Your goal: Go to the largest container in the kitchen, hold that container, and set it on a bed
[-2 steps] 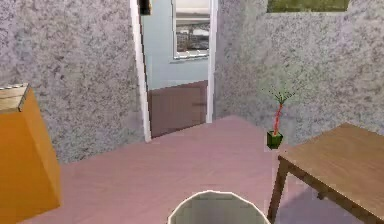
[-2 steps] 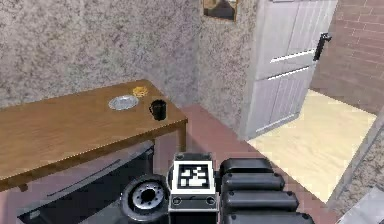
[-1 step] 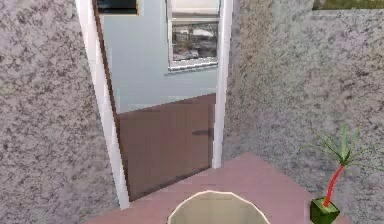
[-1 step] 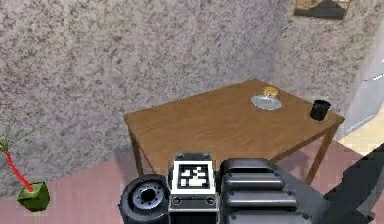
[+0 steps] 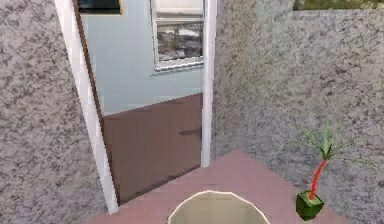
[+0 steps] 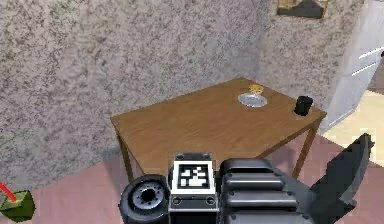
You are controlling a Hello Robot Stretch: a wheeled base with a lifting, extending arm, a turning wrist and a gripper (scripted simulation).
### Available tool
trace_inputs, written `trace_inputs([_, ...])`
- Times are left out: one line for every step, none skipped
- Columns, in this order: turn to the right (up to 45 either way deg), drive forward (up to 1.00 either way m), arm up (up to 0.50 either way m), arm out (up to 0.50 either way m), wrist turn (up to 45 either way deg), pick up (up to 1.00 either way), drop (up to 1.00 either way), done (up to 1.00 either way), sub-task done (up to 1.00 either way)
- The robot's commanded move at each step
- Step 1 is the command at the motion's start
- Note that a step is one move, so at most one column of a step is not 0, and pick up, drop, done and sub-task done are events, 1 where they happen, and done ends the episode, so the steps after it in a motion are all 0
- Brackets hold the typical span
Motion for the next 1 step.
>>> trace_inputs([0.0, 1.0, 0.0, 0.0, 0.0, 0.0, 0.0, 0.0, 0.0])
